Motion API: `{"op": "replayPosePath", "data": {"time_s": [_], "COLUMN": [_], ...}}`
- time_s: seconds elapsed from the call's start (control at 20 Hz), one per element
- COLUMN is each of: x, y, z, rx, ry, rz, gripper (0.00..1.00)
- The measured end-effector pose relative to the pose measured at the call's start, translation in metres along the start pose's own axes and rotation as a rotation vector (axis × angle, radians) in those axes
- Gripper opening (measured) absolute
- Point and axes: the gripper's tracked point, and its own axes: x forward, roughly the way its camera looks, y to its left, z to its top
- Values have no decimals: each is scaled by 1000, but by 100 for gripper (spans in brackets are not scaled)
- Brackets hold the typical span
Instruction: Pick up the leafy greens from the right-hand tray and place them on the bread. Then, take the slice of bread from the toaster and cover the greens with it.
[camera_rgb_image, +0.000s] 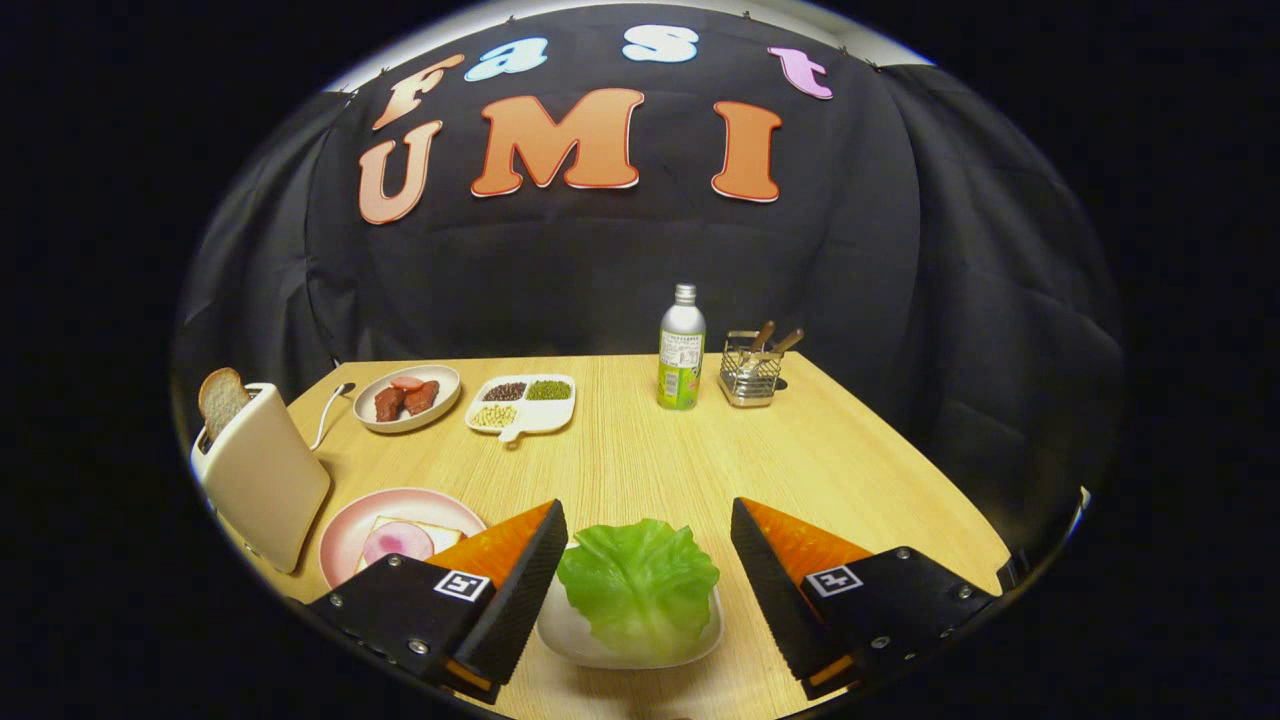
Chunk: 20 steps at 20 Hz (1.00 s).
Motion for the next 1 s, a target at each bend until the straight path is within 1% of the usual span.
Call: {"op": "replayPosePath", "data": {"time_s": [0.55,0.65,1.0], "x": [15,17,21], "y": [2,2,8], "z": [-56,-62,-87], "rx": [-25,-36,-37], "ry": [140,154,234], "rz": [18,15,43], "gripper": [99,99,99]}}
